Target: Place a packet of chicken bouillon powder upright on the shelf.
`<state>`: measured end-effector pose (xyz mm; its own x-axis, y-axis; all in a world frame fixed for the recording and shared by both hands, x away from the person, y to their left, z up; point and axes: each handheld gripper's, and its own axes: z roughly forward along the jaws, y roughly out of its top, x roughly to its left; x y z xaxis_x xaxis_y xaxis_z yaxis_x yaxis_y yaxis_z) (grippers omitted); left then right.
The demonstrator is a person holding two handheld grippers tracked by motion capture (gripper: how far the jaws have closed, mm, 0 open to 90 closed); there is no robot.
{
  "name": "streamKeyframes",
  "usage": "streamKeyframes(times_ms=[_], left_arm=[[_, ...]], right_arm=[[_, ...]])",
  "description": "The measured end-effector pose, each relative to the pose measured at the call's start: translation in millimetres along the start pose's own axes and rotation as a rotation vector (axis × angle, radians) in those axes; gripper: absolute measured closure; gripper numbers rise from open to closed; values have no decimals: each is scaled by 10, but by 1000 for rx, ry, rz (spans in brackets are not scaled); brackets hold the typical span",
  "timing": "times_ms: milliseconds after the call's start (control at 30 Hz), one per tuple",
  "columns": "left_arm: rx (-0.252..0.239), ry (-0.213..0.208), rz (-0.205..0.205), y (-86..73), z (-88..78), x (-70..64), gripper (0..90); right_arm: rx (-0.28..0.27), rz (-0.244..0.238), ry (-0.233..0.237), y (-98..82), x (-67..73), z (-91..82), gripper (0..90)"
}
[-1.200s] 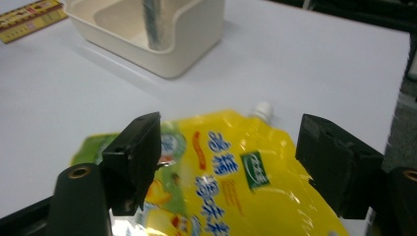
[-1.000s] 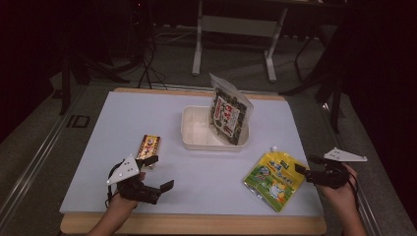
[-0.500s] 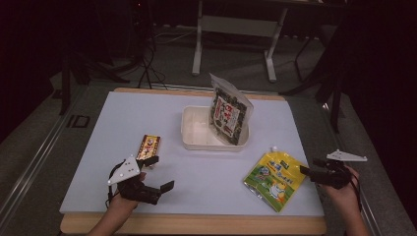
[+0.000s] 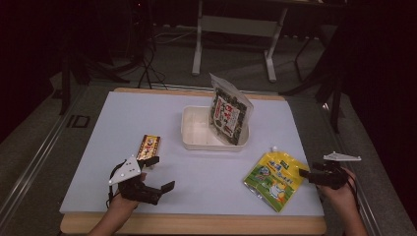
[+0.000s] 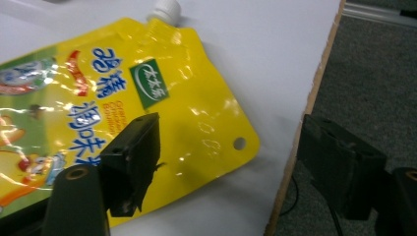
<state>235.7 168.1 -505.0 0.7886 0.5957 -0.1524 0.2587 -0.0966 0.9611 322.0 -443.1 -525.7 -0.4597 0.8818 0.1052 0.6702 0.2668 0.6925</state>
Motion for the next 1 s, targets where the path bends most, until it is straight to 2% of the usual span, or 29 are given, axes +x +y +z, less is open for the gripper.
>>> streamKeyframes(times_ms=[267,433,567,667,700,833,1000], left_arm=[[2,-2,-1,-3,8,-1,3],[4,-5,-3,-5,12,1,3],[5,-5,-1,-3,11,0,3],[7,-4,-1,-5,12,1,3],[7,-2,1,-5,12,1,3],[8,-2,1,-5,10,1,3],[11,-2,1,-6,18,1,3]], right_arm=[[27,8,4,-38,-29,82,237],[26,13,32,-38,-9,119,264],[17,13,50,-25,17,131,311],[15,13,82,3,57,142,368],[16,5,76,13,65,149,372],[12,28,81,18,49,134,424],[-25,59,123,40,40,57,531]])
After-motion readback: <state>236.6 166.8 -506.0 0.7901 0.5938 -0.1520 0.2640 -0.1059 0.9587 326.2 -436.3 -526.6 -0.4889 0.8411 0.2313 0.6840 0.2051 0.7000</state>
